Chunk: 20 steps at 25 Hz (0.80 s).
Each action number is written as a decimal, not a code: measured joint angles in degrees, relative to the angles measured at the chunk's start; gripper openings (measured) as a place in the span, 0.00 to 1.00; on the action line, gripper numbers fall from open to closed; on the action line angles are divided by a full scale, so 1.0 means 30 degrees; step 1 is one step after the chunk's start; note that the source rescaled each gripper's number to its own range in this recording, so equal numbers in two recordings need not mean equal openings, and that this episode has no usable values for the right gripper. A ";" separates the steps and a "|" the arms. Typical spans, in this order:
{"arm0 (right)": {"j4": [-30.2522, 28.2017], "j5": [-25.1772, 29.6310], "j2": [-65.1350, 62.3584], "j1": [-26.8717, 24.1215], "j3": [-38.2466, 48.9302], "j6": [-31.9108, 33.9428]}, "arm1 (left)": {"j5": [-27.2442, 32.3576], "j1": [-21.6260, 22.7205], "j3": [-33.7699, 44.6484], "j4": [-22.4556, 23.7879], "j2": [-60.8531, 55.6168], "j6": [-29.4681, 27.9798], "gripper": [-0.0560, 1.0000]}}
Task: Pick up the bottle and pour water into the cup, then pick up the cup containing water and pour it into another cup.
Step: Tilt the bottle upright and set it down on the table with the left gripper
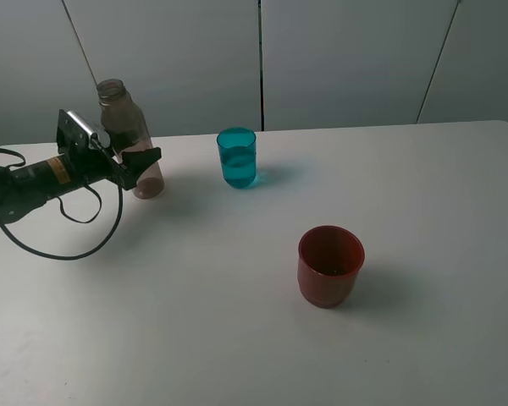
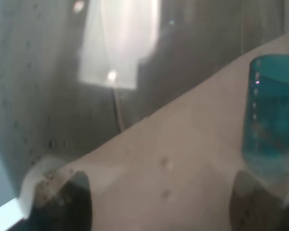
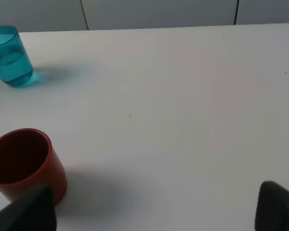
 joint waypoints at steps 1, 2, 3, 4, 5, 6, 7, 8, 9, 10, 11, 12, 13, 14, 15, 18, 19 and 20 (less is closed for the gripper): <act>0.0000 0.0000 0.0000 0.0000 0.0000 0.0000 | -0.0187 0.0000 0.0000 0.0000 0.0096 0.0000 0.05; 0.0000 0.0000 0.0000 0.0000 0.0000 0.0000 | -0.0338 0.0000 0.0000 0.0000 0.0119 -0.0035 0.05; 0.0000 0.0000 0.0000 0.0000 0.0000 0.0000 | -0.0373 0.0000 0.0000 0.0000 0.0125 -0.0035 0.05; 0.0000 0.0000 0.0000 0.0000 0.0000 0.0000 | -0.0367 0.0000 0.0000 0.0000 0.0156 -0.0065 0.05; 0.0000 0.0000 0.0000 0.0000 0.0000 0.0000 | -0.0380 0.0000 0.0000 0.0000 0.0156 -0.0065 0.05; 0.0000 0.0000 0.0000 0.0000 0.0000 0.0000 | -0.0412 0.0000 0.0000 0.0000 0.0156 -0.0065 0.05; 0.0000 0.0000 0.0000 0.0000 0.0000 0.0000 | -0.0412 0.0000 0.0000 0.0000 0.0156 -0.0065 0.05; 0.0000 0.0000 0.0000 0.0000 0.0000 0.0000 | -0.0412 0.0000 0.0000 0.0000 0.0156 -0.0065 0.05; 0.0000 0.0000 0.0000 0.0000 0.0000 0.0000 | -0.0412 0.0000 0.0000 0.0000 0.0156 -0.0065 0.05; 0.0000 0.0000 0.0000 0.0000 0.0000 0.0000 | -0.0412 0.0000 0.0000 0.0000 0.0156 -0.0078 0.05; 0.0000 0.0000 0.0000 0.0000 0.0000 0.0000 | -0.0412 0.0000 0.0000 0.0000 0.0111 -0.0078 0.05; 0.0000 0.0000 0.0000 0.0000 0.0000 0.0000 | -0.0177 0.0000 0.0000 0.0054 -0.0043 -0.0078 0.19; 0.0000 0.0000 0.0000 0.0000 0.0000 0.0000 | 0.0038 0.0000 0.0000 0.0098 -0.0186 -0.0078 0.62; 0.0000 0.0000 0.0000 0.0000 0.0000 0.0000 | 0.0136 0.0000 0.0000 0.0133 -0.0410 -0.0078 0.81; 0.0000 0.0000 0.0000 0.0000 0.0000 0.0000 | 0.0270 0.0000 0.0034 0.0184 -0.0684 -0.0112 0.86; 0.0000 0.0000 0.0000 0.0000 0.0000 0.0000 | 0.0319 0.0000 0.0034 0.0184 -0.1581 -0.0151 0.91; 0.0000 0.0000 0.0000 0.0000 0.0000 0.0000 | 0.0319 0.0000 0.0034 0.0184 -0.1908 -0.0151 0.91; 0.0000 0.0000 0.0000 0.0000 0.0000 0.0000 | 0.0337 0.0000 0.0034 0.0194 -0.2194 -0.0233 0.91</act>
